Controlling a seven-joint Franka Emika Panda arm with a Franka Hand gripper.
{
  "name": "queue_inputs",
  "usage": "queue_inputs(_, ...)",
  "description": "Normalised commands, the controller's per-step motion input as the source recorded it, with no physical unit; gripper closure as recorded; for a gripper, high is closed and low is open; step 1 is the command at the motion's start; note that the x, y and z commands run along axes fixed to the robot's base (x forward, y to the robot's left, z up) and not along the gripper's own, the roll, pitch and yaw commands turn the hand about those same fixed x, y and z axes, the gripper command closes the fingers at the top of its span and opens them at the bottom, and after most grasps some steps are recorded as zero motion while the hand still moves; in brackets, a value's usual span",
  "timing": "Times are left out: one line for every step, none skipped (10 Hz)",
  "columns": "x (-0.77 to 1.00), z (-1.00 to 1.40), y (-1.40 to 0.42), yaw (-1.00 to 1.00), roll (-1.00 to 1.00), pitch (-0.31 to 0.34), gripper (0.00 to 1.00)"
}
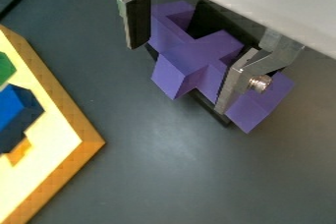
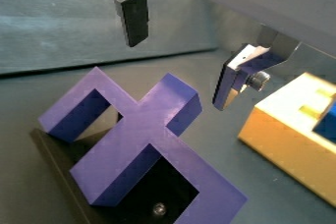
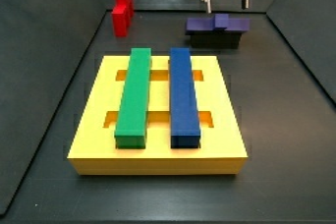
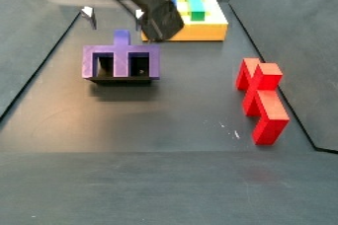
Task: Pick up the purple object. Move up. Place the purple object on the fixture. Regrasp the purple object. Move to above the board. Insert the purple object.
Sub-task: Regrasp the purple object.
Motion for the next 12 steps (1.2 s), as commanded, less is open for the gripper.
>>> queue_inputs(-0.04, 0.0, -0.11, 0.28, 1.0, 0.0, 0.0)
queue_inputs(-0.04, 0.0, -0.1, 0.24, 1.0, 0.0, 0.0)
queue_inputs(0.0, 0.01, -0.01, 0.15, 1.0, 0.069, 0.0)
queue_inputs(0.0, 0.03, -0.01, 0.1, 1.0, 0.149, 0.0)
queue_inputs(0.0, 0.06, -0.02, 0.08, 1.0, 0.214, 0.0)
queue_inputs(0.0, 0.08, 0.0, 0.03, 1.0, 0.26, 0.0)
queue_inputs(0.0, 0.1, 0.0, 0.0, 1.0, 0.303, 0.0)
queue_inputs(0.0, 0.1, 0.0, 0.0, 1.0, 0.306, 0.0)
queue_inputs(0.0, 0.09, 0.0, 0.0, 1.0, 0.291, 0.0)
queue_inputs(0.0, 0.09, -0.11, -0.03, 1.0, 0.274, 0.0)
queue_inputs(0.02, 0.09, -0.12, -0.05, 1.0, 0.274, 0.0)
queue_inputs(0.09, 0.08, -0.17, -0.05, 1.0, 0.251, 0.0)
